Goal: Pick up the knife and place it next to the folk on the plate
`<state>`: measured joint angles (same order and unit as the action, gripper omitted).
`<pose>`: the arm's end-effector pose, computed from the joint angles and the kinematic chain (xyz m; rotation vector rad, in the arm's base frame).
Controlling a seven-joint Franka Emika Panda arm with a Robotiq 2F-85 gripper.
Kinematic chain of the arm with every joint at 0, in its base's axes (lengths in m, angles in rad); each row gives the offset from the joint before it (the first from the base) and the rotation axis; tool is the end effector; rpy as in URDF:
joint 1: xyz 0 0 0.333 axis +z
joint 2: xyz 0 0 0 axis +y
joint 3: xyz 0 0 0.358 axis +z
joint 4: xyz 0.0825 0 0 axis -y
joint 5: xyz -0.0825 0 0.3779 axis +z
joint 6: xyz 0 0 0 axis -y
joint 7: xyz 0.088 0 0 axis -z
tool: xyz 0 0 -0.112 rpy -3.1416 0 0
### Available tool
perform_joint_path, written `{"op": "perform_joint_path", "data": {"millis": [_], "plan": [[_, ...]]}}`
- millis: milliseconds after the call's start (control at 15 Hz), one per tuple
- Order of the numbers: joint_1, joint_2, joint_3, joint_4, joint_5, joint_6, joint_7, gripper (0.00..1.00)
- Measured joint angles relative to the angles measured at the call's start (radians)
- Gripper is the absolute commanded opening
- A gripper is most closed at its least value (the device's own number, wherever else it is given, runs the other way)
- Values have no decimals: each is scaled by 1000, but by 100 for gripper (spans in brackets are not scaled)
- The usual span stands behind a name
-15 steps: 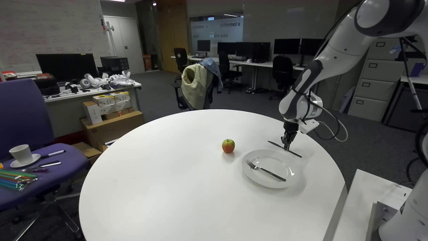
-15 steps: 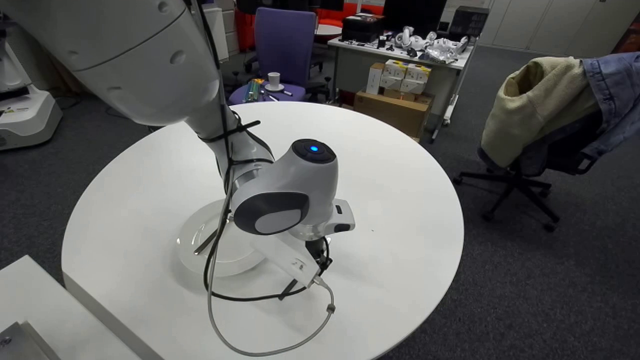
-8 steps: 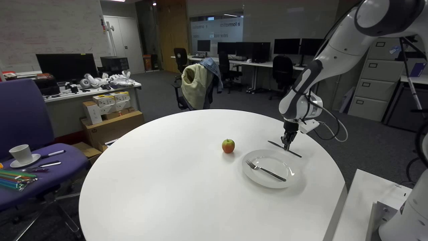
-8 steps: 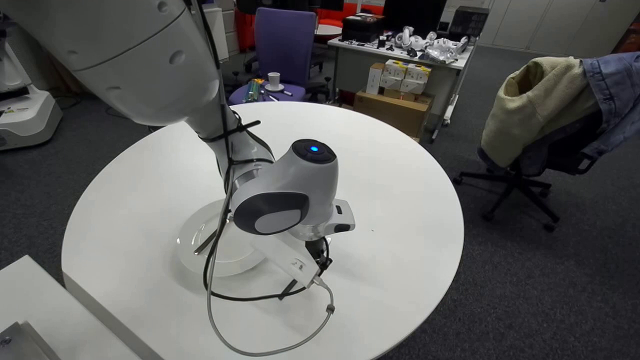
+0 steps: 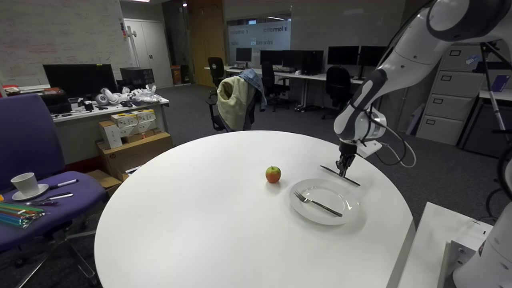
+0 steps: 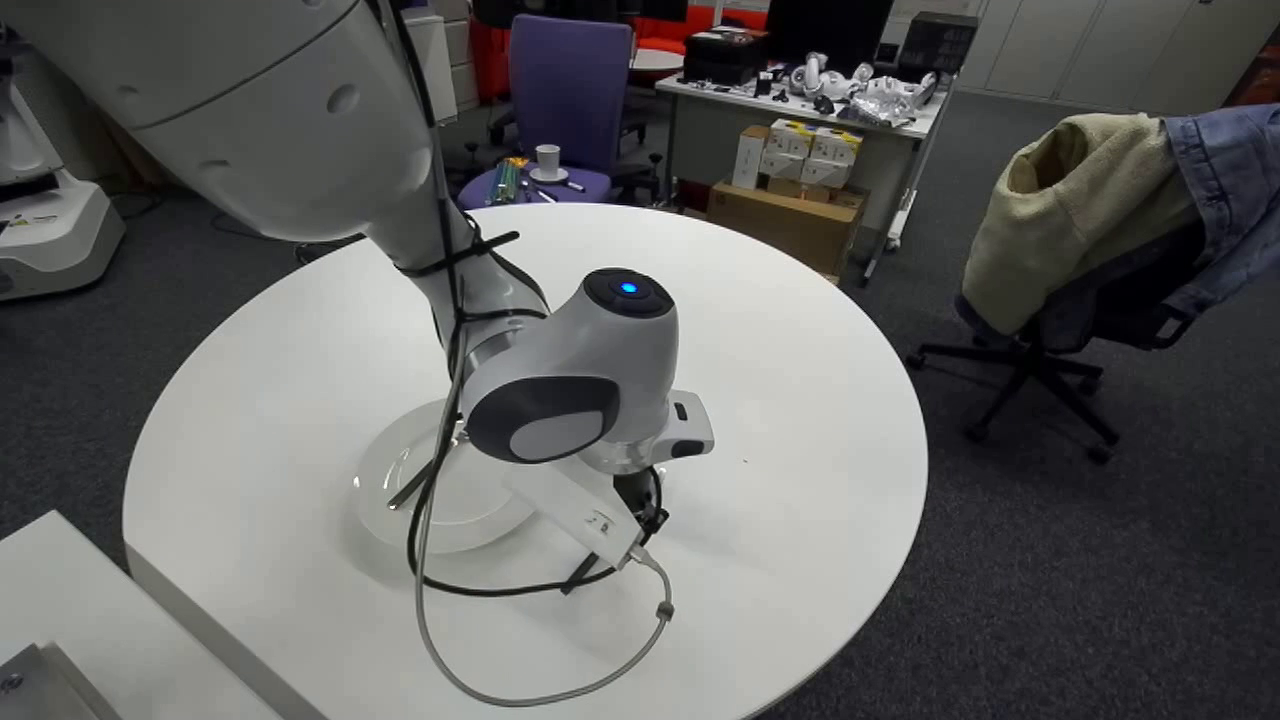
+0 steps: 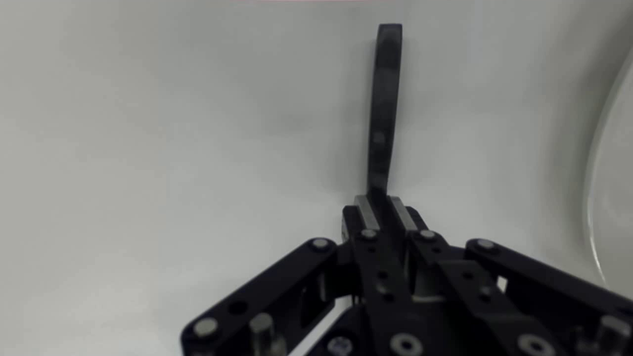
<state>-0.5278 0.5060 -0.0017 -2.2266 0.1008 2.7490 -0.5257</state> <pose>0.4825 -0.2869 0.1816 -3.1125 0.1502 -0.0523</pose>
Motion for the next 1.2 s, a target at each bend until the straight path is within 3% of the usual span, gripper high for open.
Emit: {"op": "perform_joint_path", "data": {"millis": [467, 1200], "plan": [[28, -41, -1, -2, -11, 0, 0, 2], [198, -94, -2, -17, -66, -11, 4, 2]]}}
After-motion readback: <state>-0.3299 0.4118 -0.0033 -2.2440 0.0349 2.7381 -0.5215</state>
